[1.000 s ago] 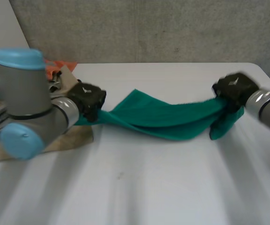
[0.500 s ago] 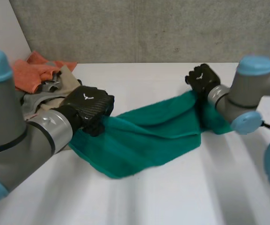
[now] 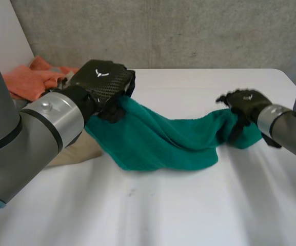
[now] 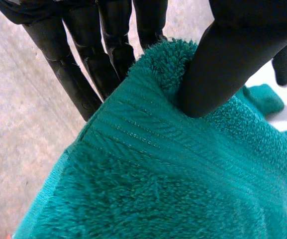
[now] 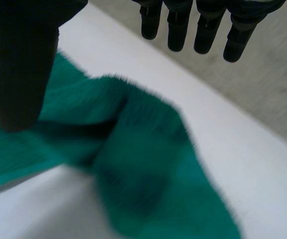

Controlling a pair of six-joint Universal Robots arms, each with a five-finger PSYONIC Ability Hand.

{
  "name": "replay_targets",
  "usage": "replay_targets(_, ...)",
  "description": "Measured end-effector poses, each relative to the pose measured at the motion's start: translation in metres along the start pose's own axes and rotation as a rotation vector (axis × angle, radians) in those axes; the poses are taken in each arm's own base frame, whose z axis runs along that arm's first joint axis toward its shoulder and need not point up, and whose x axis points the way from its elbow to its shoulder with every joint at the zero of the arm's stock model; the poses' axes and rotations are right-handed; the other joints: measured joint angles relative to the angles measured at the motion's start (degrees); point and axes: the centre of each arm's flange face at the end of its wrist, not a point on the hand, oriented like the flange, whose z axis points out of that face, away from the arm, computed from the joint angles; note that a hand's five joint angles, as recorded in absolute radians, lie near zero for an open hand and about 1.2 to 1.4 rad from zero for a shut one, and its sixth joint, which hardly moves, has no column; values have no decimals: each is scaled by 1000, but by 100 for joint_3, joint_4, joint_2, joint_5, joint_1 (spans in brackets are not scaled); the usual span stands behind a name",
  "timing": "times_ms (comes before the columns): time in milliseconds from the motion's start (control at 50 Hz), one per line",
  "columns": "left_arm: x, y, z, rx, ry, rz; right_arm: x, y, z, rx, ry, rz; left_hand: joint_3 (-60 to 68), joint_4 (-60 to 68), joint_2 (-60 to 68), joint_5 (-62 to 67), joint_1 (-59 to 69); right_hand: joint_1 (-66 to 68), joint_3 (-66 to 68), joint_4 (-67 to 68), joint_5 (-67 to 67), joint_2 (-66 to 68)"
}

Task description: Fold the laundry.

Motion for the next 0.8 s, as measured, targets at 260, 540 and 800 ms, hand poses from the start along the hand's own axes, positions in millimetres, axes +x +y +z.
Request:
replay_targets(260, 4, -19, -8, 26, -4, -19, 14, 15, -13, -64, -1, 57, 0, 0, 0, 0, 0, 3110, 3006, 3009, 2955, 3036)
replay_targets(540, 8, -44, -28, 81, 12, -26, -9, 42, -30, -179, -191, -2, 0, 0, 0, 0, 0, 3489, 3433, 3469, 3404, 3410)
replay_targets(800, 14, -57, -43, 117, 31, -30, -21, 52, 11, -30, -144, 96, 0, 0, 0, 0, 0, 1007, 973, 885, 695, 931)
